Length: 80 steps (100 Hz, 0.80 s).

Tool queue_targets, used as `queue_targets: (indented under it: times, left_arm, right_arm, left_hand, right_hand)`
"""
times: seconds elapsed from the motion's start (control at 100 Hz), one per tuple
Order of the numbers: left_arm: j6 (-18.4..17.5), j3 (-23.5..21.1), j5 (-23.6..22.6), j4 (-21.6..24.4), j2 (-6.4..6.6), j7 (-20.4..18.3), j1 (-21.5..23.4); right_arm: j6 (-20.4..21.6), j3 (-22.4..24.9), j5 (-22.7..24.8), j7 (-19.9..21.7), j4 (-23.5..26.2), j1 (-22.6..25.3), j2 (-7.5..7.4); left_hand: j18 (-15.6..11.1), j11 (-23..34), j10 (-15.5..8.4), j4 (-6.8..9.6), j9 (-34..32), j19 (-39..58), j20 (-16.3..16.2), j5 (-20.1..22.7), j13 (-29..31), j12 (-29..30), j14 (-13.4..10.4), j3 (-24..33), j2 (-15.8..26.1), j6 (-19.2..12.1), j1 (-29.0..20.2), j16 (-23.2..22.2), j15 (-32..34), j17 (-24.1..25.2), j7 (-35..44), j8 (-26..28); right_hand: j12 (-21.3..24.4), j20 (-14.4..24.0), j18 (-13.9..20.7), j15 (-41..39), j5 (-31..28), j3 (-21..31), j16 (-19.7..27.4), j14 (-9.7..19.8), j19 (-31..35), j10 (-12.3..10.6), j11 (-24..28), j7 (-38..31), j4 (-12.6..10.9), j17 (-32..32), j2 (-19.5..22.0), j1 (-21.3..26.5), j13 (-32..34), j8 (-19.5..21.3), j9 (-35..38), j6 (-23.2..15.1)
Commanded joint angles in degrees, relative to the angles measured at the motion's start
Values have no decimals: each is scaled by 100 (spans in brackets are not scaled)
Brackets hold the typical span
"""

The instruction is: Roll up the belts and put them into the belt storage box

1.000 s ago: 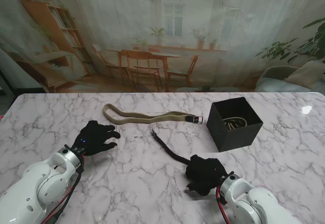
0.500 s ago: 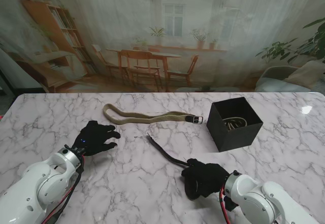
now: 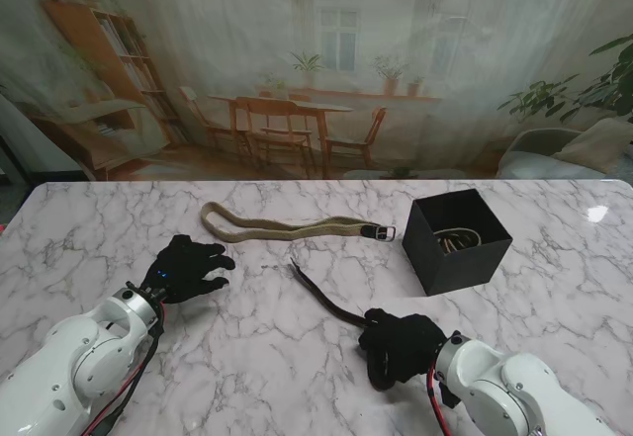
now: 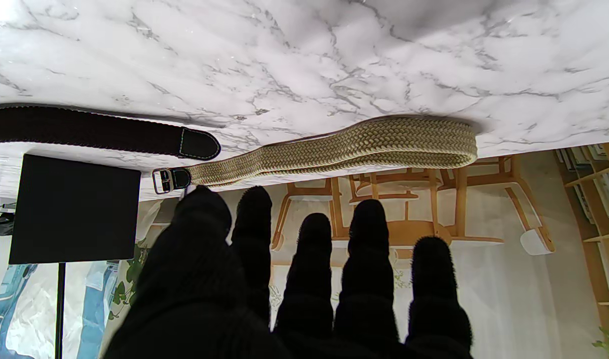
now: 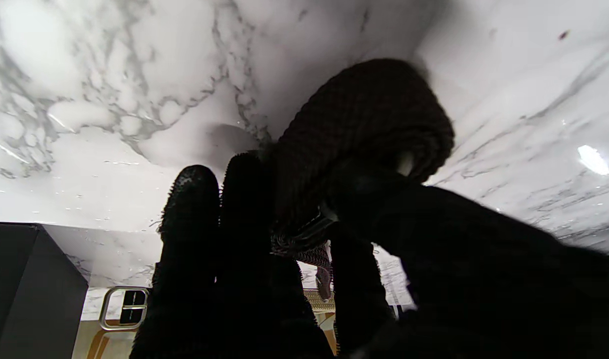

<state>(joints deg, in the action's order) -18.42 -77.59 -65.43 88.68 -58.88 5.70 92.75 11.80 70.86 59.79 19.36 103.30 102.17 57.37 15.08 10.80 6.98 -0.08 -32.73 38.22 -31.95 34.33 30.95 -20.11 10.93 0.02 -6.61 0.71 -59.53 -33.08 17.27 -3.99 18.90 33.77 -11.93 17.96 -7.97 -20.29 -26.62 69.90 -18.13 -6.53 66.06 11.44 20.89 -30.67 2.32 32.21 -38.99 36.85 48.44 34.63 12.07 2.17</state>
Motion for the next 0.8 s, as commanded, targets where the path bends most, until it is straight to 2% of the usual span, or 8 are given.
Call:
queue_targets:
  times: [0.0,0.13,0.24,0.3,0.4,0.52,0.67,0.79]
  left_arm:
    - [-7,27,19,-10,-14,-87,-9]
    - [-12,36,30,-14,-13,-111,-20]
    - [-19,37,32,-17,-12,-114,-28]
    - [-20,36,31,-20,-13,-104,-29]
    - [-15,34,35,-21,-15,-93,-24]
    - [-9,30,37,-16,-16,-92,-16]
    - [-19,29,41,-17,-15,-98,-21]
    - [-27,24,49,-16,-16,-100,-19]
  right_arm:
    - [-58,-74,109,-133,-158,31,20]
    - [-204,-158,251,-507,-247,41,53]
    - [-292,-211,372,-802,-326,35,77]
    - [-378,-252,363,-941,-378,19,94]
    - [-532,-313,295,-1115,-460,-8,121]
    - [-688,-414,185,-1300,-596,-80,149]
    - [-876,-545,90,-1538,-705,-144,185]
    - [-931,-570,20,-1611,-722,-152,202]
  left_hand:
    - [160,-82,85,-78,271,-172,-85,75,-117,7,36,-45,243,6,-72,61,-141,98,-50,52]
    - [161,-82,87,-79,271,-176,-83,79,-117,7,29,-48,242,0,-67,61,-140,104,-48,53]
    - [155,-84,89,-79,275,-178,-83,74,-120,8,29,-47,244,-9,-65,61,-141,105,-50,53]
    - [158,-82,87,-80,272,-177,-84,77,-127,7,33,-50,248,3,-56,62,-144,103,-49,53]
    - [162,-83,82,-80,271,-180,-85,76,-122,7,27,-51,248,-4,-48,62,-143,111,-51,52]
    - [163,-86,88,-79,275,-182,-86,83,-124,8,28,-47,244,0,-51,63,-145,115,-47,55]
    - [163,-86,83,-82,274,-190,-85,79,-127,7,29,-39,283,-3,-59,63,-148,117,-49,55]
    - [155,-91,81,-92,282,-198,-83,73,-136,9,18,-49,303,5,-57,64,-152,121,-54,53]
  right_hand:
    - [-121,449,-158,-100,-428,-622,-338,-38,52,-64,236,-1735,707,-192,38,-136,-403,131,264,-38]
    - [-148,1475,-750,-648,-381,-849,-803,-127,319,160,213,-3120,1043,-1049,-98,-157,-964,-510,939,-544]
    - [-162,1823,-966,-588,-452,-961,-771,-210,207,428,196,-3671,1115,-1353,-148,-273,-1062,-751,1310,-793]
    - [-170,1586,-1325,82,-476,-977,-317,-391,-445,560,191,-3979,1111,-1829,-142,-287,-1426,-891,1382,-902]
    - [-161,1097,-1506,700,-646,-926,241,-687,-970,768,167,-4612,1081,-1971,-168,-350,-1613,-1006,1193,-1096]
    - [-74,704,-1679,869,-799,-890,507,-871,-1121,950,0,-4959,1050,-1884,-224,-311,-1566,-1158,965,-1178]
    - [-175,548,-1771,689,-795,-813,503,-838,-981,766,296,-5117,967,-1527,-311,-224,-1066,-1272,1717,-1050]
    - [-387,427,-1763,431,-626,-882,329,-701,-805,219,782,-5281,970,-1207,-252,-137,-433,-1329,3157,-974]
